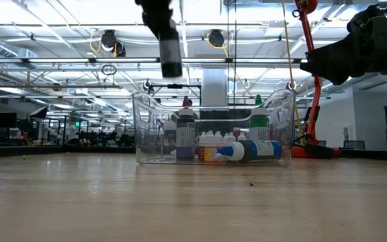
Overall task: Pick & Place food coloring
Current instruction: Put the large black food coloring bottle into the transparent bin
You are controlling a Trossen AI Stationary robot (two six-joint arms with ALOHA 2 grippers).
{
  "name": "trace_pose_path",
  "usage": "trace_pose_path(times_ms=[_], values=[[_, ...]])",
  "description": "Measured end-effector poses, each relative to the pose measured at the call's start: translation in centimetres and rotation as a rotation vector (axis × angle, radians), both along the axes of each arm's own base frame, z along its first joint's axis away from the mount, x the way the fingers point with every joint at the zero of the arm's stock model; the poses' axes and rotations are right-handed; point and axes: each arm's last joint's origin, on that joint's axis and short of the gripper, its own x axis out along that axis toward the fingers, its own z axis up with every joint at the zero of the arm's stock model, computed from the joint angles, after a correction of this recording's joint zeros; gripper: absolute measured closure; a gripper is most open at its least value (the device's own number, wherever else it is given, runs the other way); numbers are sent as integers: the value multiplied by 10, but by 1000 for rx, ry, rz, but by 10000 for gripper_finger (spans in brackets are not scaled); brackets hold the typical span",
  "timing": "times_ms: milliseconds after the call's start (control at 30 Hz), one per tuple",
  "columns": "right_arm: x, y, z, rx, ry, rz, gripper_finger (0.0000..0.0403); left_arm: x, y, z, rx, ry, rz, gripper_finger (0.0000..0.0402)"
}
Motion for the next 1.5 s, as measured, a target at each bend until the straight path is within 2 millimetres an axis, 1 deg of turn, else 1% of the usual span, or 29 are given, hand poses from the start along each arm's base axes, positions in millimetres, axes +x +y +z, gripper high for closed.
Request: trace_pose_path(times_ms=[67,167,267,367,533,667,1033,1200,1400,1433,1500], values=[[0,0,0,0,0,0,134,13,-10,-18,-5,55,-49,263],[0,0,0,0,0,-1,132,30,-17,-48,-11,143,-94,263],[0,0,0,0,0,0,132,43,-16,-74,1,212,-101,263],[0,0,0,0,0,0,134,51,-11,-89,10,241,-91,263],[0,0,0,0,0,0,134,60,-3,-97,-29,208,-105,263],[0,0,0,0,0,0,131,64,2,-103,-61,174,-122,263],[0,0,0,0,0,0,133,60,19,-128,-107,216,-83,264],[0,0,0,0,0,0,132,59,23,-141,-159,209,-83,264],[0,0,0,0,0,0,135,60,24,-142,-170,189,-62,264],[0,0,0,0,0,0,134,60,24,-142,-172,188,-57,253],[0,0,0,0,0,0,132,60,24,-139,-174,190,-56,210]])
